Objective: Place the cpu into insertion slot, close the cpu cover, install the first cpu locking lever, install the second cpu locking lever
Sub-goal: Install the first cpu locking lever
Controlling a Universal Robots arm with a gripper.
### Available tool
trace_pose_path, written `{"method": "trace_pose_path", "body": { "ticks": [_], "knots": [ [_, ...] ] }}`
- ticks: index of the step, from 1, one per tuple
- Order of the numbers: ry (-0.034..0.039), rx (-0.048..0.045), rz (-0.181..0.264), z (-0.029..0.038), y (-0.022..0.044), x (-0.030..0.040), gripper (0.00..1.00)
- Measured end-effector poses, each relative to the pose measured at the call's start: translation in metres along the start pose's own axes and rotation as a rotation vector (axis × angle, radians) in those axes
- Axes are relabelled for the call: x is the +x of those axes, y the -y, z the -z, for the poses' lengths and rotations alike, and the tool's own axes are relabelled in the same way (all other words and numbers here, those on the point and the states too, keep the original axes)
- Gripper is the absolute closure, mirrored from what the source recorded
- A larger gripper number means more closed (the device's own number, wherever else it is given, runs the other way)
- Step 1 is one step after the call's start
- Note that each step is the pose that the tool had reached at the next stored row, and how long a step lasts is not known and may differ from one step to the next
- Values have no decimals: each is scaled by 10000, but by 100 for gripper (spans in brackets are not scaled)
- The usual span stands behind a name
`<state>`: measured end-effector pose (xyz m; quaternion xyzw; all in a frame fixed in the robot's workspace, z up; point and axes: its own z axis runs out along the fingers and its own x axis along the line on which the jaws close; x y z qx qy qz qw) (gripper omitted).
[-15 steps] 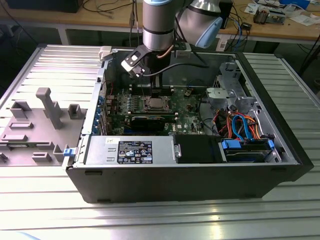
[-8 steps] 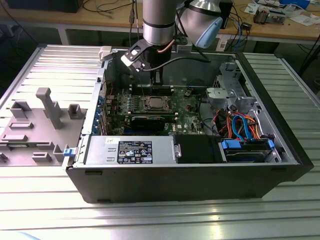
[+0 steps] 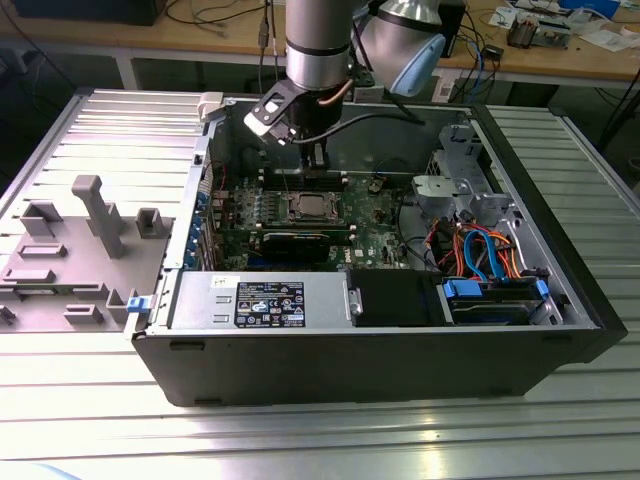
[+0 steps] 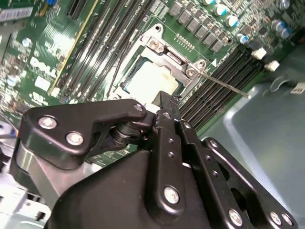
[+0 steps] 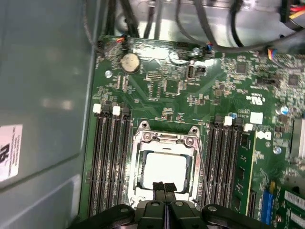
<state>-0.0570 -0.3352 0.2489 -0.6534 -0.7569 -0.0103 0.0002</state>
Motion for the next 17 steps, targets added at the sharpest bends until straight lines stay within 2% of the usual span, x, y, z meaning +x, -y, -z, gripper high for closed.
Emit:
{"method": "trace_pose_path", "body": {
  "ticks": [12, 17],
  "knots": [
    [-36, 33, 2382, 0, 0, 0, 89],
    [-43, 40, 2875, 0, 0, 0, 89]
  ]
}}
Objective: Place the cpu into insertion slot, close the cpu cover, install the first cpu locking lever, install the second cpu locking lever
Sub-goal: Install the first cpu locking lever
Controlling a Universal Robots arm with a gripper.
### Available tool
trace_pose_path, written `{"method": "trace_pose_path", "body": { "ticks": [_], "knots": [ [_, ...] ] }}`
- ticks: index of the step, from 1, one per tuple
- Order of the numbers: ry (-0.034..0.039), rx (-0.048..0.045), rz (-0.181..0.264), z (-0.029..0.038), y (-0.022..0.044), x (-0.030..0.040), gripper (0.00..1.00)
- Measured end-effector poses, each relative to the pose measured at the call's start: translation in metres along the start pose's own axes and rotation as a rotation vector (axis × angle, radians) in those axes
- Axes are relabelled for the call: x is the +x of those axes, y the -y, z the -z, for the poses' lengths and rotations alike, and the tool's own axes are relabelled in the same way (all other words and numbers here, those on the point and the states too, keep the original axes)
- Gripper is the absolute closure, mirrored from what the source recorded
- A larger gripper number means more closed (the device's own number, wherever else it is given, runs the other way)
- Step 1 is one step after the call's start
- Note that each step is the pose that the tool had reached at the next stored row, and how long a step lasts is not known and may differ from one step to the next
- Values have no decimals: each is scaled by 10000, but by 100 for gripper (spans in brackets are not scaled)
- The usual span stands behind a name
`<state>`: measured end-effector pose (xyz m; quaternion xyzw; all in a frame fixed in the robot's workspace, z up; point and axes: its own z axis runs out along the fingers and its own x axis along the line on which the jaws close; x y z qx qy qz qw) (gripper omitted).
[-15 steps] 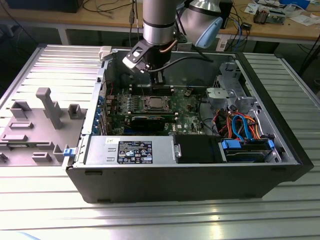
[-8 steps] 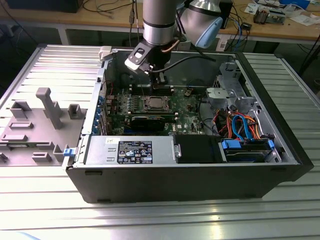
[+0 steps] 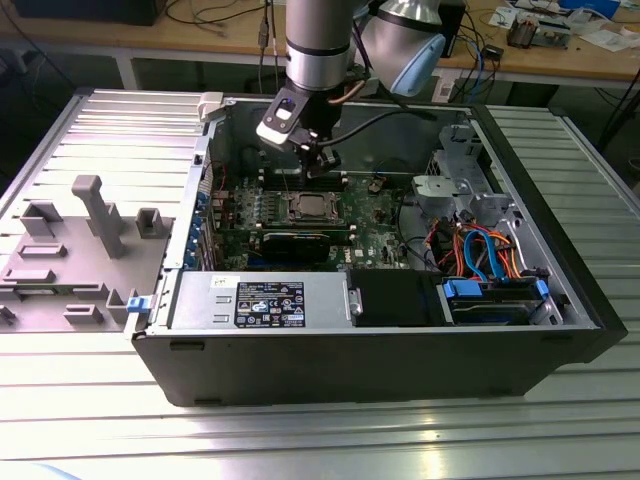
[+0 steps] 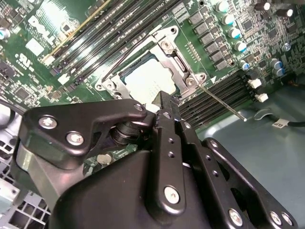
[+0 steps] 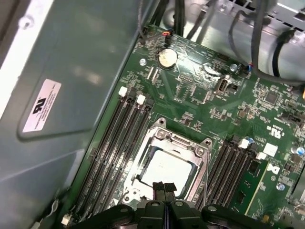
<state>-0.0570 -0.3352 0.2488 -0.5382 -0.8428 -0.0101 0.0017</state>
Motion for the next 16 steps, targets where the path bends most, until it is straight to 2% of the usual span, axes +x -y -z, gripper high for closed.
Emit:
{"method": "trace_pose_path", "body": {
  "ticks": [7, 9, 13, 14, 16],
  "knots": [
    [-1, 0, 21, 0, 0, 0, 89],
    [-3, 1, 146, 0, 0, 0, 89],
    [-13, 12, 864, 0, 0, 0, 89],
    [-18, 17, 1207, 0, 0, 0, 89],
    [-24, 23, 1588, 0, 0, 0, 89]
  ]
}}
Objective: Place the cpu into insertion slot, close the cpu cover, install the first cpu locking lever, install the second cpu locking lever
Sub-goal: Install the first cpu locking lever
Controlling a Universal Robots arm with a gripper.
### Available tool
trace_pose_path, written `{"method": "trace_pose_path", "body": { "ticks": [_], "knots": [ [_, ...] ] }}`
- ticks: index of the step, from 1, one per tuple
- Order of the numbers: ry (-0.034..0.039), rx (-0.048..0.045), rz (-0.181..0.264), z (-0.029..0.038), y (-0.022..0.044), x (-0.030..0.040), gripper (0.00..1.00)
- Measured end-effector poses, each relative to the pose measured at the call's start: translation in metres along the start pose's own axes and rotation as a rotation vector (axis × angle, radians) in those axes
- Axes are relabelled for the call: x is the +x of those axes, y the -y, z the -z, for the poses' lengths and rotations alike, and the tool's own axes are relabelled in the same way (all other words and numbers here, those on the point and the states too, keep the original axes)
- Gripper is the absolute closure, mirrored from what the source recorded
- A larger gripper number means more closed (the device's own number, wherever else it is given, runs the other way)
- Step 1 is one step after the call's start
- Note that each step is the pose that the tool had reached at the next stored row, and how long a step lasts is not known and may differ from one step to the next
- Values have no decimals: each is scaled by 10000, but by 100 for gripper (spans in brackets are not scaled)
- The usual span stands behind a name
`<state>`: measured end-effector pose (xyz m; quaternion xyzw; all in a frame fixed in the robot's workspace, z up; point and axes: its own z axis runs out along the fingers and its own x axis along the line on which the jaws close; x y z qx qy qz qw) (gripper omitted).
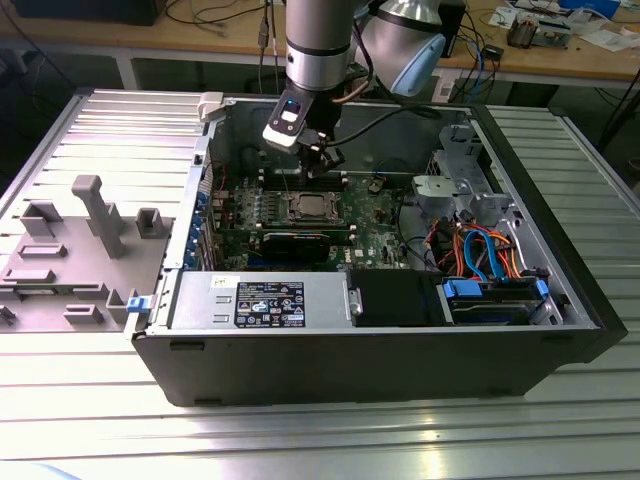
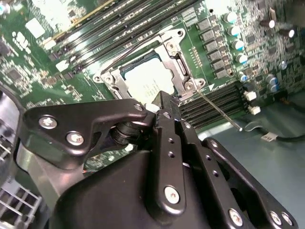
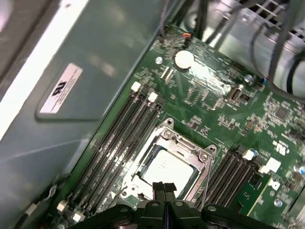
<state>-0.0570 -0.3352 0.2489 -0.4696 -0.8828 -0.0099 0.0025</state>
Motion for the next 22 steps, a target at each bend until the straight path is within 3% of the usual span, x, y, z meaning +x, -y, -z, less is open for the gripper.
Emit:
{"method": "trace_pose_path", "body": {
  "ticks": [2, 9, 12, 13, 16, 22],
  "knots": [
    [-9, 8, 589, 0, 0, 0, 89],
    [-28, 24, 1816, -1, 0, 0, 89],
    [-35, 28, 2942, -5, 0, 0, 89],
    [-30, 23, 3118, -5, 0, -1, 89],
    [-20, 6, 3388, -7, 0, -1, 89],
    [-19, 9, 3408, -5, 1, -1, 89]
  ]
}}
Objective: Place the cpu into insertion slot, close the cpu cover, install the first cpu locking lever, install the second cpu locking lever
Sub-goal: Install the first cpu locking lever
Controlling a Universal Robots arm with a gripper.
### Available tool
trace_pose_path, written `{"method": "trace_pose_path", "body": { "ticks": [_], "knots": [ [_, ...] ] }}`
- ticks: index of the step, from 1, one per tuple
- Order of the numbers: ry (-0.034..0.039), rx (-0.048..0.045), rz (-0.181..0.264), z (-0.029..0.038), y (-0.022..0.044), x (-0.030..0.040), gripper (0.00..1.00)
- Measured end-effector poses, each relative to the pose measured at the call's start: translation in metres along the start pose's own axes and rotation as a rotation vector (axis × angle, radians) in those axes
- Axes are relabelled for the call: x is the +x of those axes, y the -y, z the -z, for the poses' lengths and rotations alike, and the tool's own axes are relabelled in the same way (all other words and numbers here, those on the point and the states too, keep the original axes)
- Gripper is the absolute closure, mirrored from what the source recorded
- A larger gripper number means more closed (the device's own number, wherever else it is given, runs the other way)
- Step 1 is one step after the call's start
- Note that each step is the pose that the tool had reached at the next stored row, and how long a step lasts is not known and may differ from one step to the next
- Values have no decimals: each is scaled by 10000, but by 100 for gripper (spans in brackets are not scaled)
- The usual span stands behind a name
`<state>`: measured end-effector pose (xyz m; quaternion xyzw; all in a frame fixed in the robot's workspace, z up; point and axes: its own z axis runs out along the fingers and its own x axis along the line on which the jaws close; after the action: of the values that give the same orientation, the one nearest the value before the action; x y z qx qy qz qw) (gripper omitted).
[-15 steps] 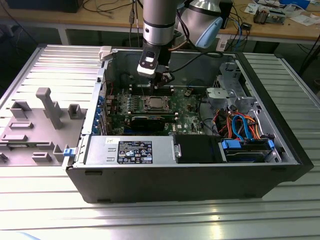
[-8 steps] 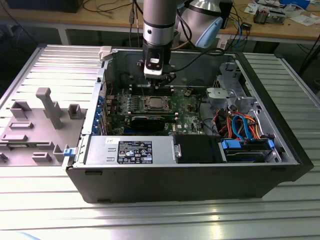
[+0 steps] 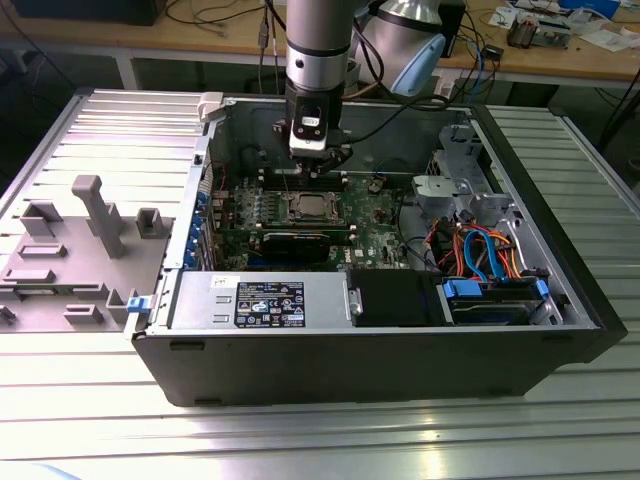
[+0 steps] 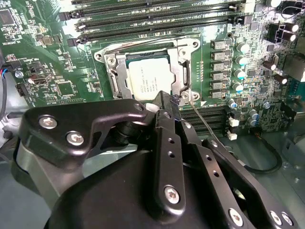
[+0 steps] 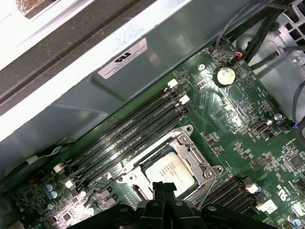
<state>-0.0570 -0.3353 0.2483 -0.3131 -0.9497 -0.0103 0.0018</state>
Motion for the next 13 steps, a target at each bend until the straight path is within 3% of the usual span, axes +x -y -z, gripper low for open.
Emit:
{"method": "trace_pose_path", "body": {
  "ticks": [3, 8, 11, 13],
  "knots": [
    [-1, 0, 53, 0, 0, 0, 89],
    [-10, 6, 853, 0, 0, 0, 89],
    [82, -58, 984, -1, 0, 0, 89],
    [183, -125, 1001, 17, 0, 0, 89]
  ]
}}
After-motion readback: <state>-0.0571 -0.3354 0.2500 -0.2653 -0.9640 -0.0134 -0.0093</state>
